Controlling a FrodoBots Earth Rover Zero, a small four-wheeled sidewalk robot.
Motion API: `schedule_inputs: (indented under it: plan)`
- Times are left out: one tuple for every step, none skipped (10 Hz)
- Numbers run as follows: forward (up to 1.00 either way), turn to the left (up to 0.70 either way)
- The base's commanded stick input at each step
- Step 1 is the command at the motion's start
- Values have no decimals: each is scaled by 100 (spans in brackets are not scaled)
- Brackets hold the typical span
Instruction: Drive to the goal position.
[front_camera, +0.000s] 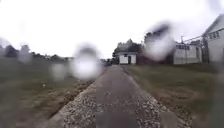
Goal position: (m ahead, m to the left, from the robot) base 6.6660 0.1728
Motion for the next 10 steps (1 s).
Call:
schedule_inputs:
  plan:
    - [85, -27]
    - [85, -25]
    - [85, -9]
    - [85, 0]
    - [85, 0]
    - [85, 0]
    - [85, 0]
    - [85, 0]
    - [85, 0]
    - [85, 0]
